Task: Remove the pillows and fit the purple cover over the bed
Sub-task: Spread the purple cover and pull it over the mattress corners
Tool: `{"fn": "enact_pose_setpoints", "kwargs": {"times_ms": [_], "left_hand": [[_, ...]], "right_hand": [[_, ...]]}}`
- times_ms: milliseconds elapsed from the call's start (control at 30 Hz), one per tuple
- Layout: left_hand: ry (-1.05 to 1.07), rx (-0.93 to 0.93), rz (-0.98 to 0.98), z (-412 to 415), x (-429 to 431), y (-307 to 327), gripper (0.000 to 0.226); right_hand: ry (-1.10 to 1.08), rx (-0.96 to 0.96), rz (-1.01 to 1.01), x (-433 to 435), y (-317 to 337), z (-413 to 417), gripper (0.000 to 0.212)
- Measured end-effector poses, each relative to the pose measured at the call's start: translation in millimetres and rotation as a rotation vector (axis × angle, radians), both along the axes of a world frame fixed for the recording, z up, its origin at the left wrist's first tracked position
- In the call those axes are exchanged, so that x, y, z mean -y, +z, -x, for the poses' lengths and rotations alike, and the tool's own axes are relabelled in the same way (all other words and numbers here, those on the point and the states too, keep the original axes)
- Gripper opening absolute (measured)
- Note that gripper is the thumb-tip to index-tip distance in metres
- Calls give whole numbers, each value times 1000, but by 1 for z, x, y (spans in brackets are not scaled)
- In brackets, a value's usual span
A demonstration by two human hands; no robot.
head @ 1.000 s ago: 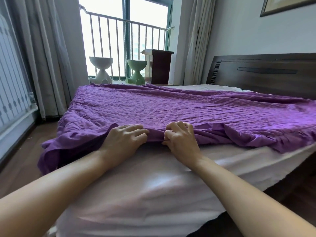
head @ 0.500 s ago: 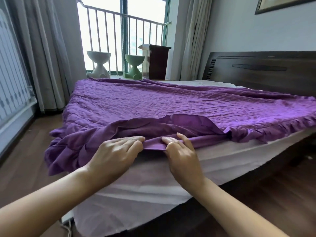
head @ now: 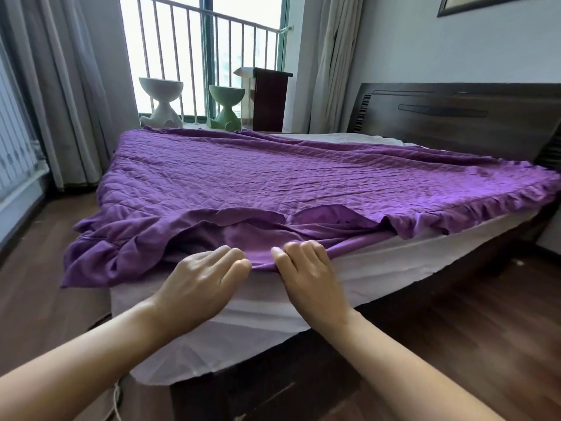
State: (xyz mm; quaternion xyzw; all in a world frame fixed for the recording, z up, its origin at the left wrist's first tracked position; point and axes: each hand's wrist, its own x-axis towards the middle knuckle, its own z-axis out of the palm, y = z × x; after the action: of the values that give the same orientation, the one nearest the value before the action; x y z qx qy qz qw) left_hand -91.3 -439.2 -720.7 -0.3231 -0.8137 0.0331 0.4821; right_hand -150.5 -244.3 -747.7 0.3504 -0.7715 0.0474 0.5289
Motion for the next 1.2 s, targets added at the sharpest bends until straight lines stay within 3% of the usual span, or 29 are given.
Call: {"fn": "enact_pose_setpoints", "kwargs": {"times_ms": [100, 233, 467, 667, 833, 967, 1067, 1200], "left_hand": [[-23, -28, 54, -6, 3, -6, 15], [-11, -13, 72, -6, 0, -19, 7], [159, -33, 42, 6, -18, -16, 19], [118, -50, 8, -14, -9, -10, 26], [114, -41, -3, -24, -2, -15, 23], [95, 6, -66, -24, 0, -12, 25], [78, 96, -123, -20, -2, -10, 27], [103, 211, -152, -10, 0, -13, 28]], "right_hand": [[-59, -81, 55, -2, 4, -4, 26], [-52, -136, 49, -8, -2, -13, 21], [-71, -170, 70, -18, 1, -23, 22], [-199, -60, 111, -14, -10, -25, 19], [-171, 48, 140, -1, -20, -32, 14], [-241, 92, 86, 6, -19, -24, 30], [-283, 90, 112, 13, -6, -14, 18], [-303, 4, 105, 9, 11, -2, 18]]}}
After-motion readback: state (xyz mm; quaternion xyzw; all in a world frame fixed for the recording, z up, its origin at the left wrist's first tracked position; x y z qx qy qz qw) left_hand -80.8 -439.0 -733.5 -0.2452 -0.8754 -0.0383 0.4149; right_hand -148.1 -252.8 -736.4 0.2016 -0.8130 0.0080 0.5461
